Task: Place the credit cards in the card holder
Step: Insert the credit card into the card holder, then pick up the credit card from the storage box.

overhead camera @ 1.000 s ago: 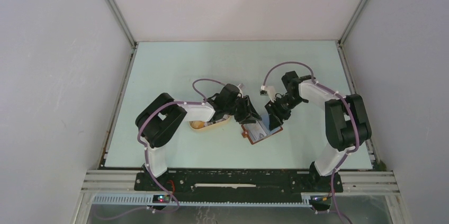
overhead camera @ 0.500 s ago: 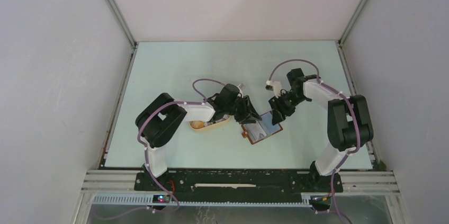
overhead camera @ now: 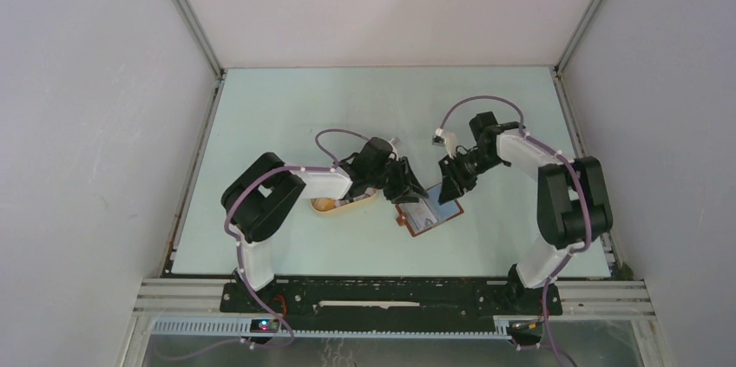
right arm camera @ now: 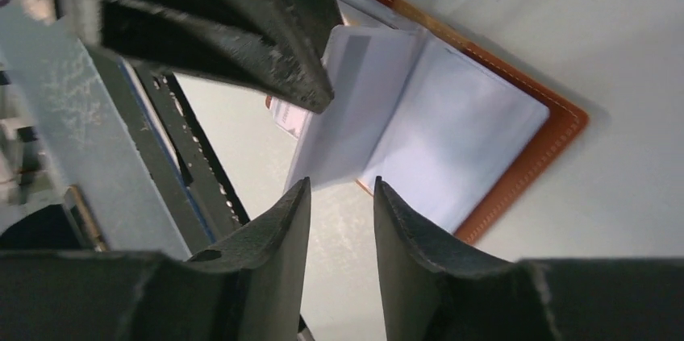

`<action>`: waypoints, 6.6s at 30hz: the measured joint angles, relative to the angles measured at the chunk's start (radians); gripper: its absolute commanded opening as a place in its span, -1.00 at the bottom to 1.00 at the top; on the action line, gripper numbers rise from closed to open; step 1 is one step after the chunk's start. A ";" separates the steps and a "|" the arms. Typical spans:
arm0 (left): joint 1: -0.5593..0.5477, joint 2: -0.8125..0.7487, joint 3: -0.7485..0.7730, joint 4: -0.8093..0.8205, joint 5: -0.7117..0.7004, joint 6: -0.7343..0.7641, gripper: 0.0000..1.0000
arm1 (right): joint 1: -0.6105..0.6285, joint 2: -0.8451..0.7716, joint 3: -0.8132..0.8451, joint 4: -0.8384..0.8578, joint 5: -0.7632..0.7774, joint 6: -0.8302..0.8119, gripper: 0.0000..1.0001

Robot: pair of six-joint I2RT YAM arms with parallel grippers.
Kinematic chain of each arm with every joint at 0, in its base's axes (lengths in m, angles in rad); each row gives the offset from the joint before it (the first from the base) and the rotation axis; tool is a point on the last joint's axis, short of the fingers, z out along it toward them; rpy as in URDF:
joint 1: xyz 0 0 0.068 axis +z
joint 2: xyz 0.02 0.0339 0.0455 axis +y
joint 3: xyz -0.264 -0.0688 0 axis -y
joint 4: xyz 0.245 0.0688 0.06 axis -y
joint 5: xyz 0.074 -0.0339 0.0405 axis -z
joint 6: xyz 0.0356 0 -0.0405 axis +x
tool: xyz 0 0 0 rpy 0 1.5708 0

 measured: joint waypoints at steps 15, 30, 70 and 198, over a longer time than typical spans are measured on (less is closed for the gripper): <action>0.005 -0.156 -0.021 -0.102 -0.086 0.056 0.01 | 0.108 0.174 0.031 -0.030 -0.066 0.070 -0.50; 0.058 -0.791 -0.282 -0.175 -0.437 0.287 0.45 | 0.192 0.249 0.068 -0.003 -0.029 0.149 -0.50; 0.383 -1.362 -0.877 -0.204 -0.644 0.127 0.37 | 0.531 0.487 0.624 0.272 0.026 0.852 0.63; 0.444 -1.004 -0.877 0.040 -0.425 0.138 -0.24 | 0.503 0.684 0.721 0.394 -0.130 1.038 -0.16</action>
